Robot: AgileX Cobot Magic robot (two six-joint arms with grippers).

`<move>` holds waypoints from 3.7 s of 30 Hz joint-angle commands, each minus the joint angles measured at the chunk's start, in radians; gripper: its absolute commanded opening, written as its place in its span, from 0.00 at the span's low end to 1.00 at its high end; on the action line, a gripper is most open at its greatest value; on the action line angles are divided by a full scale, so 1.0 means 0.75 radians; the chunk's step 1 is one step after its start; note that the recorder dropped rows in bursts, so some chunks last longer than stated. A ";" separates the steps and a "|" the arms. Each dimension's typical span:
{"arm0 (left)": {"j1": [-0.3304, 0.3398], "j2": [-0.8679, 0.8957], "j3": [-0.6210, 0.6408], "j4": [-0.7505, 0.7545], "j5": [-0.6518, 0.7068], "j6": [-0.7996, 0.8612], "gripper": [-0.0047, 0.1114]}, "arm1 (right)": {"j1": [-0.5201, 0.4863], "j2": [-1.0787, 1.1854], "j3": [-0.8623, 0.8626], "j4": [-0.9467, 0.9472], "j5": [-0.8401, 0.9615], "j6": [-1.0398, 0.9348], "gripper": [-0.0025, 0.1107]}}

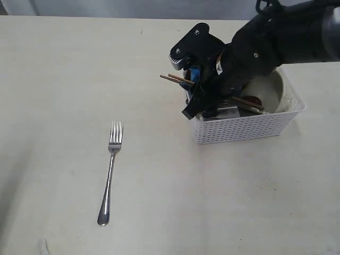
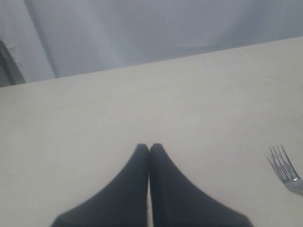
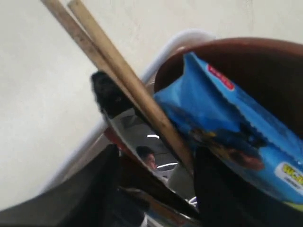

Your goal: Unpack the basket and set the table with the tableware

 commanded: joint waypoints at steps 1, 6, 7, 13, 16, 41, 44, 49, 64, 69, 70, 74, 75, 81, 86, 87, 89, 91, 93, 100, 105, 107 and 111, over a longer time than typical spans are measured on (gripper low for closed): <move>-0.009 -0.004 0.005 -0.015 -0.002 0.002 0.04 | 0.002 0.027 -0.004 -0.239 -0.006 0.187 0.43; -0.009 -0.004 0.005 -0.015 -0.002 0.002 0.04 | 0.002 0.043 -0.004 -0.326 0.004 0.285 0.43; -0.009 -0.004 0.005 -0.015 -0.002 0.002 0.04 | 0.002 0.043 -0.004 -0.326 0.004 0.285 0.41; -0.009 -0.004 0.005 -0.015 -0.002 0.002 0.04 | 0.002 0.041 -0.004 -0.335 0.037 0.276 0.01; -0.009 -0.004 0.005 -0.015 -0.002 0.002 0.04 | 0.002 0.029 -0.004 -0.337 0.043 0.276 0.02; -0.009 -0.004 0.005 -0.015 -0.002 0.002 0.04 | 0.002 -0.331 -0.004 -0.289 0.086 0.282 0.02; -0.009 -0.004 0.005 -0.015 -0.002 0.002 0.04 | 0.002 -0.386 -0.004 -0.276 0.070 0.288 0.02; -0.009 -0.004 0.005 -0.015 -0.002 0.002 0.04 | 0.002 -0.494 -0.004 -0.265 0.025 0.420 0.02; -0.009 -0.004 0.005 -0.015 -0.002 0.002 0.04 | 0.002 -0.563 -0.182 0.866 0.289 0.096 0.02; -0.009 -0.004 0.005 -0.015 -0.002 0.002 0.04 | 0.087 -0.539 -0.098 1.207 0.324 0.029 0.02; -0.009 -0.004 0.005 -0.015 -0.002 0.002 0.04 | 0.115 -0.530 -0.082 1.231 0.316 0.029 0.02; -0.009 -0.004 0.005 -0.015 -0.002 0.002 0.04 | 0.270 -0.465 -0.034 1.342 0.223 0.041 0.02; -0.009 -0.004 0.005 -0.015 -0.002 0.002 0.04 | 0.322 -0.436 -0.034 1.364 0.192 0.044 0.02; -0.009 -0.004 0.005 -0.015 -0.002 0.002 0.04 | 0.467 -0.202 -0.034 1.518 0.054 0.046 0.02; -0.009 -0.004 0.005 -0.015 -0.002 0.002 0.04 | 0.467 -0.018 -0.060 1.563 0.021 0.027 0.02; -0.009 -0.004 0.005 -0.015 -0.002 0.002 0.04 | 0.467 0.011 -0.075 1.561 0.007 0.027 0.02; -0.009 -0.004 0.005 -0.015 -0.002 0.002 0.04 | 0.467 0.063 -0.110 1.561 -0.016 0.027 0.02; -0.009 -0.004 0.005 -0.015 -0.002 0.002 0.04 | 0.467 0.114 -0.154 1.561 -0.039 0.027 0.02; -0.009 -0.004 0.005 -0.015 -0.002 0.002 0.04 | 0.467 0.164 -0.198 1.561 -0.048 0.027 0.02; -0.009 -0.004 0.005 -0.015 -0.002 0.002 0.04 | 0.434 0.303 -0.291 1.543 -0.042 0.034 0.02; -0.009 -0.004 0.005 -0.015 -0.002 0.002 0.04 | 0.379 0.303 -0.296 1.515 -0.018 0.034 0.02; -0.009 -0.004 0.005 -0.015 -0.002 0.002 0.04 | 0.372 0.312 -0.296 1.513 -0.018 0.034 0.02; -0.009 -0.004 0.005 -0.015 -0.002 0.002 0.04 | 0.372 0.337 -0.296 1.517 -0.020 0.037 0.02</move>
